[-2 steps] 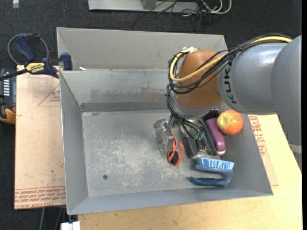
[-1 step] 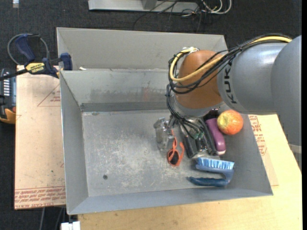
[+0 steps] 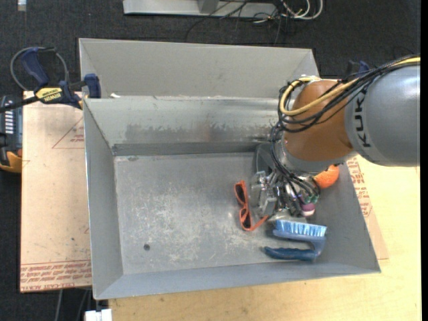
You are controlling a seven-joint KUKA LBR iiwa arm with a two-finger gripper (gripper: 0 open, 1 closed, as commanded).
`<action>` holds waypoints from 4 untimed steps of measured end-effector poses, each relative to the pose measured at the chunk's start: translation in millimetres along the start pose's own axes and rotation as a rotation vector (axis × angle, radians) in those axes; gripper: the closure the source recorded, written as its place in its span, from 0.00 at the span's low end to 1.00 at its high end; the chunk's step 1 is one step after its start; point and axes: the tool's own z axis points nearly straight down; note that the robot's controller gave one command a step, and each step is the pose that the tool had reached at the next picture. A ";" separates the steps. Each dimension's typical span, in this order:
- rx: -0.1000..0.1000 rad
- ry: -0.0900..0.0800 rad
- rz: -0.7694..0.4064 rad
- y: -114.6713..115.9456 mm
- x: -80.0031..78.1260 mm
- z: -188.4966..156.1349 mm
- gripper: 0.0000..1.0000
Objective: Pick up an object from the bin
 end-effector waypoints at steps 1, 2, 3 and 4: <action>-0.006 -0.004 -0.153 -12.0 -15.0 17.8 1.00; -0.022 -0.010 0.029 -70.0 18.8 26.0 1.00; -0.036 0.011 -0.134 -61.6 -15.9 35.3 1.00; -0.018 -0.004 -0.010 -57.2 -5.2 -3.7 1.00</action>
Offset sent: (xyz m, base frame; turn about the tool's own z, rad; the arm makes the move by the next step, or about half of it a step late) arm -0.0115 -0.0866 -0.0288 0.0311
